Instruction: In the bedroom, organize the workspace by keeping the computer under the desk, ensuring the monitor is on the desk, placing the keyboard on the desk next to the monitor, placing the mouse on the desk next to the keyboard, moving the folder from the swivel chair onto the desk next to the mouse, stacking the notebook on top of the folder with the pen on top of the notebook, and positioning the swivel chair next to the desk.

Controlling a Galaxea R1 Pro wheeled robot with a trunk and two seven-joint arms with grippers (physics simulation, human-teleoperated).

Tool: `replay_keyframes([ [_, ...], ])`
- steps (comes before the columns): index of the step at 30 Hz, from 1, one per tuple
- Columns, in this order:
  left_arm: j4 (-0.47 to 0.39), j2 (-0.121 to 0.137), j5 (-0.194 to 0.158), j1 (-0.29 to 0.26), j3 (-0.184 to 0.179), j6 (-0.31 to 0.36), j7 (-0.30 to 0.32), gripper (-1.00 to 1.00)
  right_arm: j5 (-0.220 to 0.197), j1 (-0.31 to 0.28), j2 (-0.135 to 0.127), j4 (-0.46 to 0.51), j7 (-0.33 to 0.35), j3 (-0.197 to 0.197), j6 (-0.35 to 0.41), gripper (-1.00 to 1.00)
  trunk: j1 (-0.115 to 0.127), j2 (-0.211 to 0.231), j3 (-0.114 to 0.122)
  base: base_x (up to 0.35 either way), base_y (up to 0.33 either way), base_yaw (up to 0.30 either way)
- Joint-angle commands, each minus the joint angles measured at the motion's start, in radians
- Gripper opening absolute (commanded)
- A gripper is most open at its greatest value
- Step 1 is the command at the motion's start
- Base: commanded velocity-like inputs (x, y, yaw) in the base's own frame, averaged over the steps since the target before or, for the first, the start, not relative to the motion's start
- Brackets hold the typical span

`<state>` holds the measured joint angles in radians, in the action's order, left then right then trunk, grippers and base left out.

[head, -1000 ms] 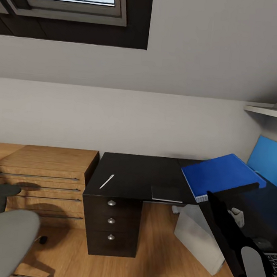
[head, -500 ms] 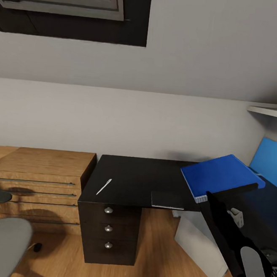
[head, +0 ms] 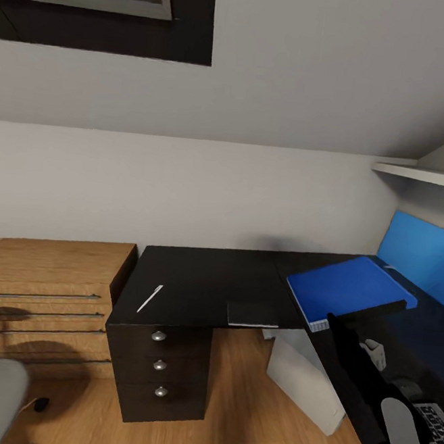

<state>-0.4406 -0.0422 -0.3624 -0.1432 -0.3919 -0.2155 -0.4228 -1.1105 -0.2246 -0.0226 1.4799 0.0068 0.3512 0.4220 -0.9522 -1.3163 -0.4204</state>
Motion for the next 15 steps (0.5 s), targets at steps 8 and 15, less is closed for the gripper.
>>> replay_keyframes([
  [8, 0.0, 0.001, -0.01, -0.001, -0.008, -0.005, -0.007, 1.0, -0.005, -0.001, 0.0, -0.003, 0.001, 0.002, 0.006, -1.0, 0.0, -0.001, -0.011, 0.0, 0.0, -0.184],
  [15, 0.0, 0.001, -0.01, -0.001, -0.009, -0.005, -0.007, 1.0, -0.005, -0.001, 0.0, -0.003, 0.001, 0.002, 0.006, -1.0, 0.0, -0.001, -0.019, 0.0, 0.0, -0.184],
])
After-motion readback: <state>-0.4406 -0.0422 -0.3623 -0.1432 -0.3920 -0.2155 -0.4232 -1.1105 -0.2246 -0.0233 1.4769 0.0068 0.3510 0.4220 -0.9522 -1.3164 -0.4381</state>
